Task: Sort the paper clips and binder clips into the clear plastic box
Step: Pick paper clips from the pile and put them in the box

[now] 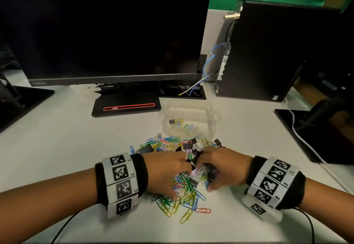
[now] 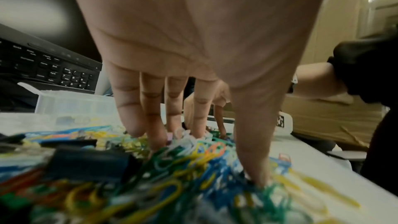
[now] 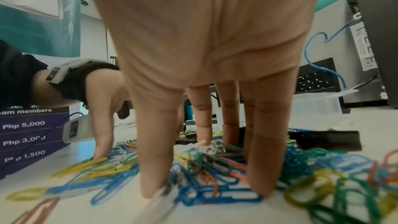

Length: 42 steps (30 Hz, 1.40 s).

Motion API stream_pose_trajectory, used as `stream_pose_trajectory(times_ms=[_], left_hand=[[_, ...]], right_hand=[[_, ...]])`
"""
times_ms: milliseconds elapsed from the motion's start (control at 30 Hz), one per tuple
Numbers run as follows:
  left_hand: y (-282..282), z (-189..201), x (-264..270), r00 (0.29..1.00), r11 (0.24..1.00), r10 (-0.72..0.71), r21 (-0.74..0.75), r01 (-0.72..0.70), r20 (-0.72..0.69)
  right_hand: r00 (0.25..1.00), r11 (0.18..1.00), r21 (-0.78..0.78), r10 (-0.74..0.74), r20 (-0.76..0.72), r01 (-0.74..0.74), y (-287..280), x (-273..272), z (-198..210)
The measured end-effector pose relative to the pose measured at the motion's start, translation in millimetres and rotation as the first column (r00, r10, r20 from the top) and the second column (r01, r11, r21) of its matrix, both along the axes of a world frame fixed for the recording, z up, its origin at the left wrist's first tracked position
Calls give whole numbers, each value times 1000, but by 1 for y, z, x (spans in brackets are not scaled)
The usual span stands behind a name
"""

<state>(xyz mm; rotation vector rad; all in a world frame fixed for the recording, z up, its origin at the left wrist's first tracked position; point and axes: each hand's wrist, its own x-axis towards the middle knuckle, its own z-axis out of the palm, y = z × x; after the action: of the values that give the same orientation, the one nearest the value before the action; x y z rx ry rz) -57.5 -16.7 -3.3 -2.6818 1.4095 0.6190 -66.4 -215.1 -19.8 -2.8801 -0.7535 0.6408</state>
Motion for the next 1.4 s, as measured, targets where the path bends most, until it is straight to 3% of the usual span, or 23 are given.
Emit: stream_pose_trajectory(times_ms=[367, 633, 867, 1133, 1233, 1400], left_hand=[[-2, -10, 6, 998, 991, 61, -122, -57, 25], [3, -10, 18, 989, 956, 131, -258, -143, -63], [4, -1, 43, 931, 827, 300, -431, -362, -207], [-2, 12, 79, 876, 661, 385, -575, -482, -292], [-7, 14, 95, 851, 611, 408, -594, -524, -331], [-18, 7, 119, 823, 601, 458, -565, -565, -336]], right_hand=[[999, 999, 33, 7, 40, -9, 11, 13, 3], [995, 990, 122, -80, 61, 72, 13, 24, 20], [970, 944, 277, -216, 110, 179, 7, 55, 38], [914, 819, 494, -390, 107, 292, 10, 92, 55], [905, 819, 488, -407, 121, 303, 16, 105, 46], [911, 871, 360, -397, 111, 335, 20, 120, 30]])
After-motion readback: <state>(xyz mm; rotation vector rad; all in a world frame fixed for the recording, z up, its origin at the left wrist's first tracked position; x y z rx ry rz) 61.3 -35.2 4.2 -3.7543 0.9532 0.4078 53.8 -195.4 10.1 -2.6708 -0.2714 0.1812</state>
